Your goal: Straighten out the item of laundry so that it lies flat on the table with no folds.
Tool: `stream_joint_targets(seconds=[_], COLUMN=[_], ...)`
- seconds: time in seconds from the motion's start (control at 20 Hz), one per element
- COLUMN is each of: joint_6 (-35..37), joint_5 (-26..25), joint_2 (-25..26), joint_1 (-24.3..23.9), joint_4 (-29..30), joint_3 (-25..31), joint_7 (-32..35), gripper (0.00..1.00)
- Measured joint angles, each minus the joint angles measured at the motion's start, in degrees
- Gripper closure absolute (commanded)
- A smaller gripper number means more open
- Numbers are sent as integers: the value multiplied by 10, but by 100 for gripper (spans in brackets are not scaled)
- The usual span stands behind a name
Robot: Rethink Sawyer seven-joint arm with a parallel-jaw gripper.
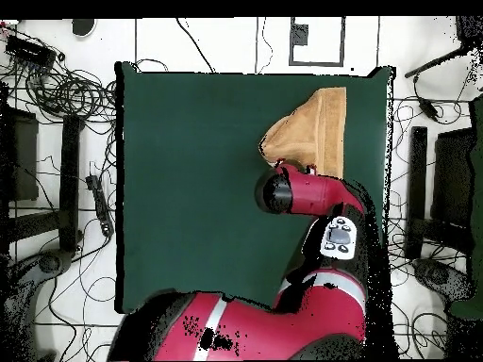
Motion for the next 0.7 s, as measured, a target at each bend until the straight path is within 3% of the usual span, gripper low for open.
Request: stream_joint_targets(seconds=[0.25,0.4,0.7], joint_6=[-1,4,33], joint_5=[-14,-24,-25], joint_2=[-13,-34,-48], joint_1=[-51,-123,-215], joint_4=[8,30,54], joint_3=[57,136,236], joint_7=[0,0,0], gripper=[0,0,0])
